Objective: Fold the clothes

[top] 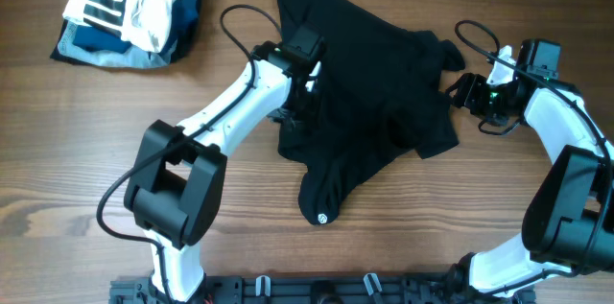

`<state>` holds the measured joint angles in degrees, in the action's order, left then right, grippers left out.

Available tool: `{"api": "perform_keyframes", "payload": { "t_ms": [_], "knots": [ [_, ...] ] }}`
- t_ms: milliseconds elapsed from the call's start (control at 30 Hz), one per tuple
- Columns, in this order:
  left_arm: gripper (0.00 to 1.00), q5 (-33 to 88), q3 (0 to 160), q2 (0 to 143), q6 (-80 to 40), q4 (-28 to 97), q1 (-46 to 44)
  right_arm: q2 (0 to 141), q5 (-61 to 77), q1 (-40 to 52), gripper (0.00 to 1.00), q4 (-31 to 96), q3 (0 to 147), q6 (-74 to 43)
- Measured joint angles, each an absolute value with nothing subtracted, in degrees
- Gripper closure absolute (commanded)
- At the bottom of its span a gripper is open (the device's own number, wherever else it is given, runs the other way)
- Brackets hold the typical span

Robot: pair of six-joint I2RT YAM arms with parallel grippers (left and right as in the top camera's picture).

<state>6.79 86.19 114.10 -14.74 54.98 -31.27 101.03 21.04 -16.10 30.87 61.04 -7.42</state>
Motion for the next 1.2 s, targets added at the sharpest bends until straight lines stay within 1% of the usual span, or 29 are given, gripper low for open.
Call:
{"api": "perform_keyframes", "payload": {
  "t_ms": [100, 200, 500, 633, 733, 900, 933, 967, 1100, 1200],
  "knots": [
    [0.37, 6.98, 85.03, 114.08, -9.54, 52.71, -33.52, 101.03, 21.04, -16.10, 0.32, 30.89, 61.04, -7.42],
    [0.36, 7.16, 82.37, 114.08, -4.58, 49.43, -35.46, 101.03, 21.04, -16.10, 0.32, 30.89, 61.04, -7.42],
    [0.37, 4.08, 79.13, 114.08, -1.48, 40.23, -35.62, 101.03, 21.23, -16.10, 0.32, 30.92, 61.04, -7.42],
    [0.40, 4.08, 79.11, 114.08, -1.10, 39.40, -35.62, 101.03, 21.26, -16.10, 0.32, 30.96, 61.04, -7.42],
    [0.44, 4.08, 78.70, 114.08, -1.06, 40.21, -35.64, 101.03, 21.26, -16.10, 0.32, 30.96, 61.04, -7.42],
    [0.46, 4.08, 77.34, 114.08, 0.03, 40.49, -35.64, 101.03, 21.26, -16.10, 0.32, 30.98, 61.04, -7.42],
    [0.53, 4.08, 77.32, 114.08, 0.19, 40.45, -35.64, 101.03, 21.26, -16.10, 0.32, 31.03, 61.04, -7.42],
    [0.56, 4.08, 77.30, 114.08, 0.21, 40.38, -35.64, 101.03, 21.26, -16.12, 0.32, 31.05, 61.04, -7.42],
    [0.58, 4.08, 77.30, 114.08, 1.85, 40.16, -35.68, 101.03, 21.26, -16.10, 0.32, 31.07, 61.04, -7.42],
    [0.64, 4.08, 77.30, 114.10, 2.79, 39.57, -35.97, 101.03, 21.19, -16.10, 0.32, 31.09, 61.04, -7.42]
  ]
}}
